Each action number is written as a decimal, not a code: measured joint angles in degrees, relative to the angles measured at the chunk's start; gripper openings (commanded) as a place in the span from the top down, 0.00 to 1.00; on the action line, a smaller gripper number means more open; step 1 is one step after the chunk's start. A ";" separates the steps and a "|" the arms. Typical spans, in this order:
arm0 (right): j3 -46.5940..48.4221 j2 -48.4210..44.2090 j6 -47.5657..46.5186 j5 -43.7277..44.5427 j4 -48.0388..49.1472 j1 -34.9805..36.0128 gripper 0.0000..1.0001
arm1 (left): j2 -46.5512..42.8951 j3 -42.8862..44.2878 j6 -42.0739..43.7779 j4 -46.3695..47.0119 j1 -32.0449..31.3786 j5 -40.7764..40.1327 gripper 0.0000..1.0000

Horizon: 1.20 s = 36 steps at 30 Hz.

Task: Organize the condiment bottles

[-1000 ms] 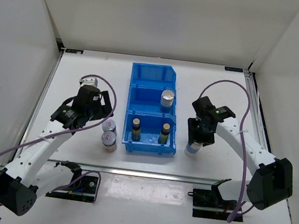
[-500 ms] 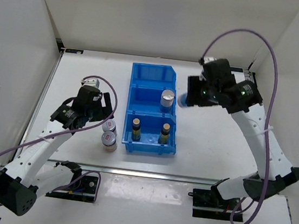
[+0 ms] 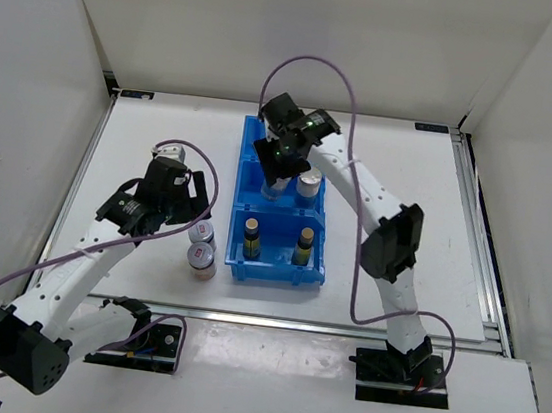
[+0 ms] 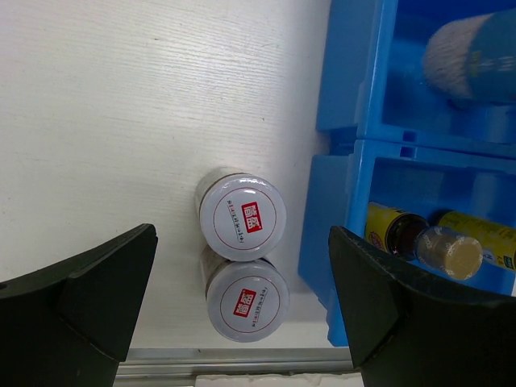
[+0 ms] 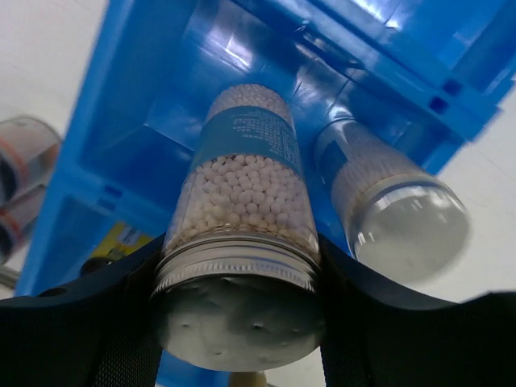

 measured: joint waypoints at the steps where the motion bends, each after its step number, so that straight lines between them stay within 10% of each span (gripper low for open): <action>1: 0.02 2.10 -0.20 -0.13 -0.04 -0.02 0.95 | 0.09 0.00 0.00 0.00 0.00 0.02 0.01; 7: 0.02 9.40 -0.57 -0.44 0.04 -0.02 0.85 | 1.79 0.00 0.00 0.00 0.00 0.02 0.01; 10: 0.02 10.12 -0.57 -0.44 0.24 -0.02 0.52 | 2.80 0.00 0.00 0.00 0.00 0.04 0.01; 23: 6.93 10.14 -1.60 -0.11 2.82 -0.02 0.08 | 6.84 0.00 0.15 -0.04 0.00 0.96 0.05; 36: 3.32 2.40 -1.79 1.79 3.48 -0.02 0.02 | 9.62 0.00 0.26 -0.83 0.00 1.90 0.06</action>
